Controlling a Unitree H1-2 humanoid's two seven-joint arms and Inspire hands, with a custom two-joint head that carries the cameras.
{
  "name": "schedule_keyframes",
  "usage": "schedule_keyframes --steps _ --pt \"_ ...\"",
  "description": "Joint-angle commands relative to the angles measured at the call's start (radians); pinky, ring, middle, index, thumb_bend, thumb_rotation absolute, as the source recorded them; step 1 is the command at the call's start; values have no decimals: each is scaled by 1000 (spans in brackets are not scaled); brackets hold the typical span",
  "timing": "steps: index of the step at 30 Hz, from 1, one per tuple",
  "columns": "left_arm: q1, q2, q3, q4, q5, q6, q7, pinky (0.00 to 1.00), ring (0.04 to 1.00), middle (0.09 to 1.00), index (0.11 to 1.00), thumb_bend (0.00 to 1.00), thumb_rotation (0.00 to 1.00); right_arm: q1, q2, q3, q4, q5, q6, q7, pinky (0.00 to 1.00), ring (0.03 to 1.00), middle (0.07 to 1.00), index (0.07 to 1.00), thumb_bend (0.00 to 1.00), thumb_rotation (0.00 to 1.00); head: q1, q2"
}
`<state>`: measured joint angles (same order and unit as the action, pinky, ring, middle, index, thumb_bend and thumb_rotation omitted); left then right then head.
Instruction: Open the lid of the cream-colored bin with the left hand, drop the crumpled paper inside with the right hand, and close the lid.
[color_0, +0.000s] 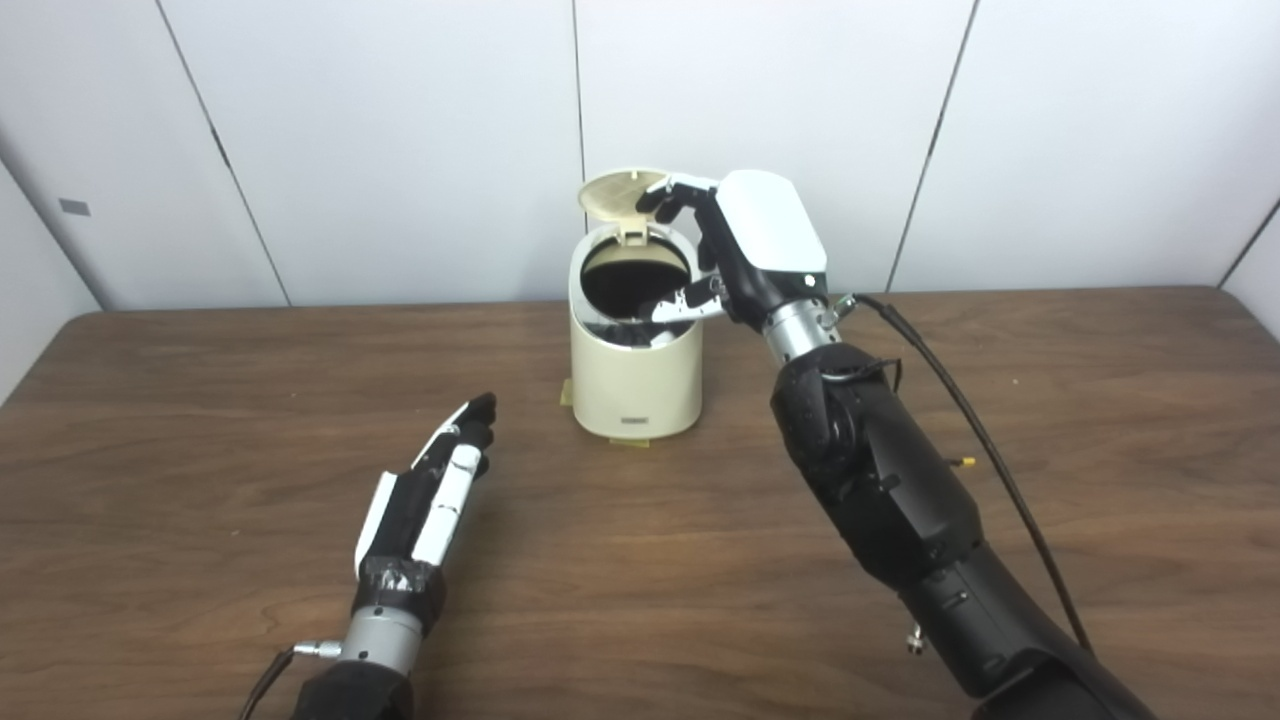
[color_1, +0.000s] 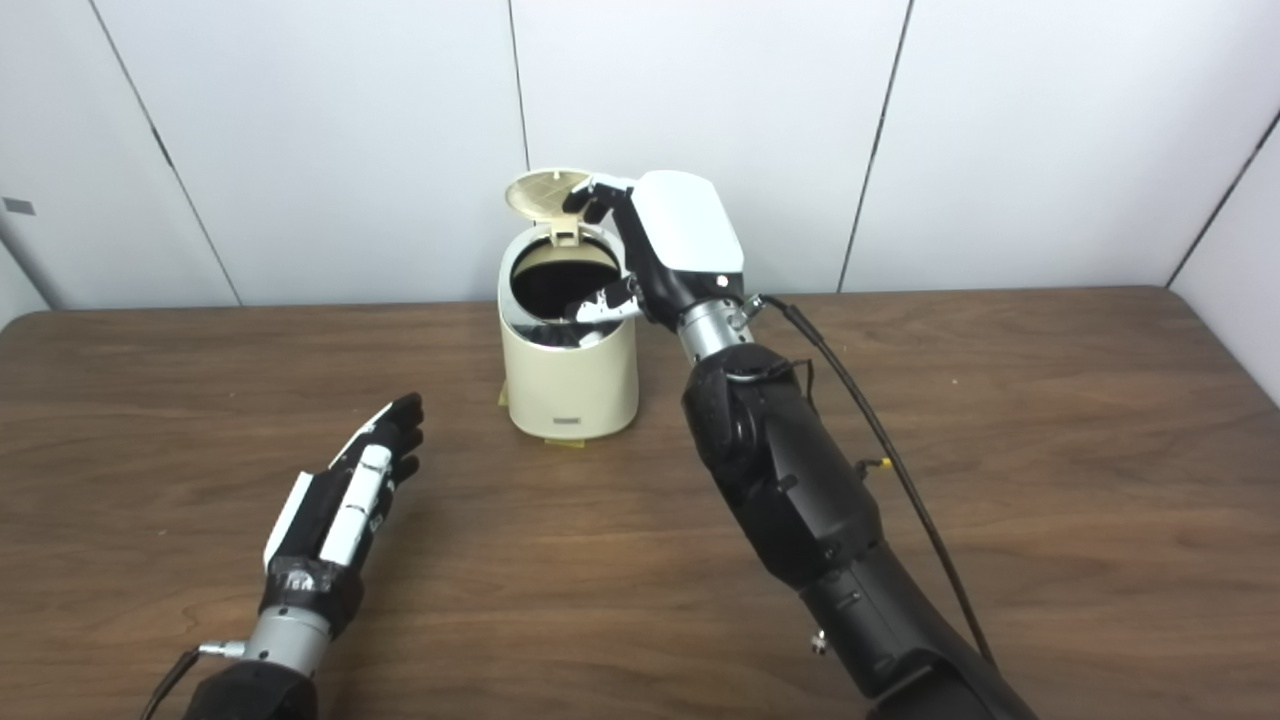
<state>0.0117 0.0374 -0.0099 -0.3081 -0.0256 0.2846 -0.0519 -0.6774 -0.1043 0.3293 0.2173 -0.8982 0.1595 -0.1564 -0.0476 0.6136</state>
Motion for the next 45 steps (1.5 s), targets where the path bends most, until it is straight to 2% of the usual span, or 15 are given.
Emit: schedule_keyframes --steps 1,5,8,10,11,12,14,21,30,33,36,40,43,44,45 --pt "-39 2 -4 -21 10 -27 2 942 953 942 928 560 813 -47 -7 -5 -32 -14 -3 -31 125 238 695 665 953 169 -3 1" --pt "-41 3 -5 -18 13 -31 3 934 952 942 929 565 824 -48 -10 -7 -29 -14 -13 -36 135 262 681 663 959 165 -3 1" --pt "-44 4 -5 -15 14 -32 4 924 944 934 926 574 824 -47 -11 -12 -31 1 -15 -24 337 487 632 642 927 148 -3 1" --pt "-45 4 -5 -15 15 -31 4 921 943 935 929 578 825 -43 -10 -20 -40 24 -26 -19 409 525 576 610 879 106 -3 1" --pt "-46 3 -4 -15 14 -30 4 921 943 936 928 582 826 -40 -7 -29 -44 47 -39 -22 385 473 505 555 672 43 -3 1" --pt "-46 2 -4 -16 13 -28 5 921 944 937 927 584 825 -37 -4 -37 -48 71 -54 -25 371 434 494 540 597 22 -3 1" --pt "-47 1 -4 -15 14 -25 6 929 948 939 925 592 826 -32 -3 -47 -47 108 -88 -38 361 395 501 526 526 2 -3 -1" --pt "-46 -2 -5 -18 10 -23 6 938 950 938 928 577 827 -8 -13 -74 -73 148 -134 -74 331 369 500 529 512 0 -3 -1" --pt "-61 -4 9 8 -10 -36 7 926 945 937 927 562 808 54 -17 -174 -175 219 -95 -57 346 380 510 515 515 0 -12 -4" --pt "-89 -2 22 14 -31 -2 3 950 957 950 941 538 817 86 -27 -216 -196 264 -64 -26 357 393 503 506 517 0 -6 -3" --pt "-152 9 60 24 -68 31 8 986 988 986 978 532 858 128 -35 -259 -213 343 -41 18 377 410 488 504 520 0 -6 -3" --pt "-264 37 91 59 -57 59 20 978 988 985 995 485 921 202 -27 -310 -266 448 41 90 422 416 476 547 515 0 -4 -4" --pt "-319 56 104 73 -59 99 20 986 985 977 992 497 916 243 -12 -329 -302 499 96 118 436 521 470 529 520 9 -1 -4" --pt "-339 63 105 75 -58 116 20 987 984 977 992 514 907 262 -5 -338 -311 528 100 124 463 563 568 511 512 96 -1 -4" --pt "-359 71 107 80 -59 130 17 985 984 979 993 524 902 281 6 -351 -318 564 104 129 484 587 613 505 508 128 2 -4"
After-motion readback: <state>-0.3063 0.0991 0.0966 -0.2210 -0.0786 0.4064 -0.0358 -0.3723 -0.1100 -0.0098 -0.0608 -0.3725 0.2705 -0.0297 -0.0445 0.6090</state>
